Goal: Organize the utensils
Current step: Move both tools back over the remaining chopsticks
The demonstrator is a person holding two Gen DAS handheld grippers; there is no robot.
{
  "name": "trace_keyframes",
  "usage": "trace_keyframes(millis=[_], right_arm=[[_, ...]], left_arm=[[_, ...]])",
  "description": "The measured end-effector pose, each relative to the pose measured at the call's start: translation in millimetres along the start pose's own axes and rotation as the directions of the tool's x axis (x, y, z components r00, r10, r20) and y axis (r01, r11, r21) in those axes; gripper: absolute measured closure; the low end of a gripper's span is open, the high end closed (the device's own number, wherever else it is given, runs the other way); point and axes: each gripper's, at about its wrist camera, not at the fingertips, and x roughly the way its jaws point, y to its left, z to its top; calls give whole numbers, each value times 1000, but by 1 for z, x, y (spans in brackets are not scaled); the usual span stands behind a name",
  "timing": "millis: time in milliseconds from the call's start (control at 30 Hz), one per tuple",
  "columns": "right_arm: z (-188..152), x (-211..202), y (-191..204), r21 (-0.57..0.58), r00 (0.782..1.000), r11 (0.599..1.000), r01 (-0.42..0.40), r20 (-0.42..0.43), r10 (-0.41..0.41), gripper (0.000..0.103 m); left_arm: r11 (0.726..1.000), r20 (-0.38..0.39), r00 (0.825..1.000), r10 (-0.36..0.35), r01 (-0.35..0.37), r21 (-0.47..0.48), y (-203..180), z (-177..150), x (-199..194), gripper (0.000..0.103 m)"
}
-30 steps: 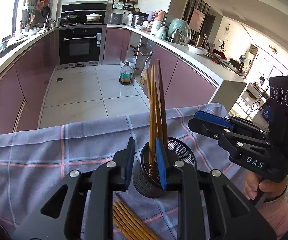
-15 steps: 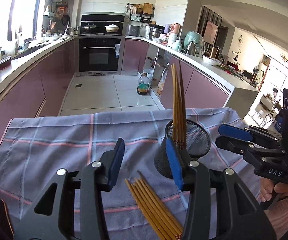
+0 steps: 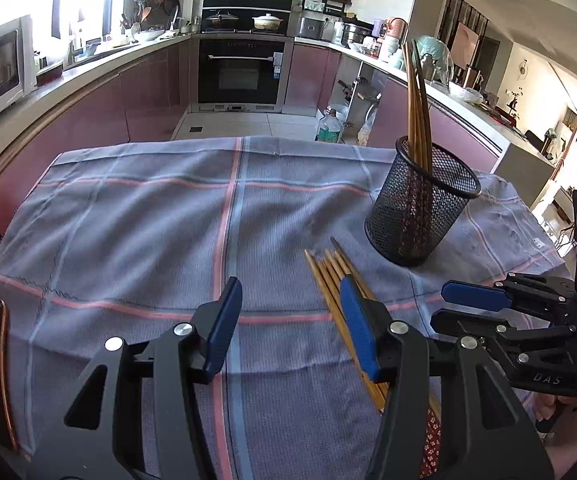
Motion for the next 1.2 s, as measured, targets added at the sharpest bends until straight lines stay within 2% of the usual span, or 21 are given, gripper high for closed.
trace_keyframes(millis=[400, 700, 1200], right_arm=[[-15, 11, 8, 7, 999, 1000, 18, -38, -18, 72], [-17, 16, 10, 6, 998, 999, 37, -48, -37, 73], [-17, 24, 14, -15, 996, 998, 69, -63, -70, 73]], left_arm=[[1000, -74, 997, -18, 19, 10, -15, -26, 12, 51], [998, -102, 994, -47, 50, 30, -28, -32, 17, 50], [997, -138, 989, -50, 57, 50, -34, -37, 30, 50]])
